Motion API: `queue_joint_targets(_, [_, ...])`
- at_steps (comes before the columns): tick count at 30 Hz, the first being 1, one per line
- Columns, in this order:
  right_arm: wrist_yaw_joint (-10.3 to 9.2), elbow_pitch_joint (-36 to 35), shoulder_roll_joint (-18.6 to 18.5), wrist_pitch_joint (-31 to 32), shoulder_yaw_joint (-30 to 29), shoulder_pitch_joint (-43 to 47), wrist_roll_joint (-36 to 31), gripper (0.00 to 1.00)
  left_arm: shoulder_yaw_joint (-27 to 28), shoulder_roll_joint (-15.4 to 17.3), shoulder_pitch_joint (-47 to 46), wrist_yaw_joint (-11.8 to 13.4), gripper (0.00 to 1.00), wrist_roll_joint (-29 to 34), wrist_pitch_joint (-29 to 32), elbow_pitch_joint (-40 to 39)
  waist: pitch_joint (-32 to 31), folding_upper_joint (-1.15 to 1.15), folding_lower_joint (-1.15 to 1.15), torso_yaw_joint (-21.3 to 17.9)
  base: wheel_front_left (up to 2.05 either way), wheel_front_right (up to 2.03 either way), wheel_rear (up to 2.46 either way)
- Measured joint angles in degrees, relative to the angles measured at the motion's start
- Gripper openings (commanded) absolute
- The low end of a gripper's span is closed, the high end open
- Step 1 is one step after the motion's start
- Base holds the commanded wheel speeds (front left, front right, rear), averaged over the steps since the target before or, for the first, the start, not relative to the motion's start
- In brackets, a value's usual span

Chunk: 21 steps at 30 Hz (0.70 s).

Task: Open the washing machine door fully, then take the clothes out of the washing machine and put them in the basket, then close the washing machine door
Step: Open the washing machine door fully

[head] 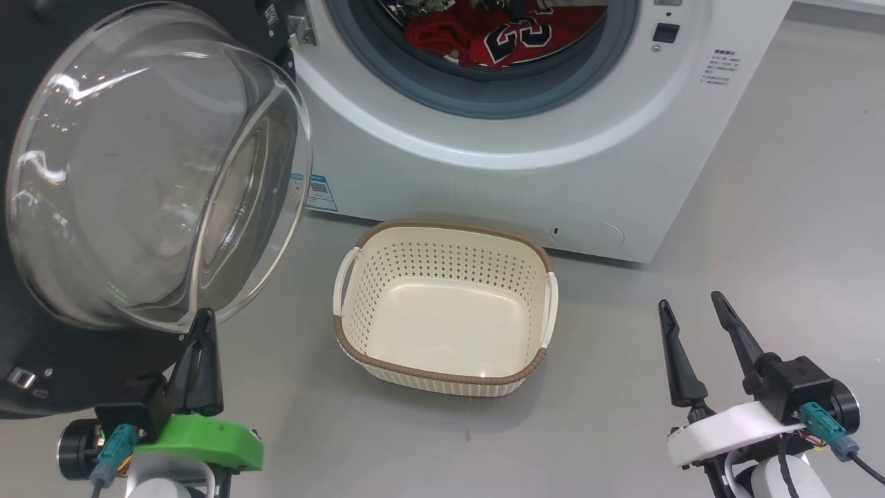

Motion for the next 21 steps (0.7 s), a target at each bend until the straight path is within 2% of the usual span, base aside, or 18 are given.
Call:
queue_joint_targets(1, [0.0, -0.01, 0.0, -0.01, 0.14, -0.08, 0.0, 1.0, -0.27, -0.12, 0.0, -0.15, 0.0, 0.05, -0.01, -0.3, 0.04, 0.0, 0.0, -0.45, 0.0, 0.0, 0.0])
queue_joint_targets(2, [0.0, -0.01, 0.0, -0.01, 0.25, -0.15, 0.08, 1.0, -0.59, -0.15, 0.01, -0.2, 0.24, 0.18, -0.01, -0.56, 0.09, 0.0, 0.0, -0.9, 0.0, 0.0, 0.0])
queue_joint_targets(3, [-0.01, -0.03, 0.0, -0.01, 0.37, -0.24, 0.11, 1.0, -0.86, -0.18, 0.02, -0.23, 0.53, 0.23, -0.01, -0.93, 0.12, 0.0, 0.0, -1.36, 0.0, 0.0, 0.0])
queue_joint_targets(4, [-0.02, -0.09, 0.0, -0.01, 0.44, -0.28, 0.31, 1.0, -1.21, -0.19, 0.02, -0.42, 1.0, 0.38, -0.02, -1.18, 0.15, 0.0, 0.0, -1.84, 0.0, 0.0, 0.0])
queue_joint_targets(21, [-0.73, -0.18, -0.02, -0.01, 2.64, -0.31, 2.63, 1.0, -2.83, -0.32, 1.06, -0.67, 1.0, 1.78, -0.02, -1.68, -0.76, 0.0, 0.0, -9.86, 0.0, 0.0, 0.0])
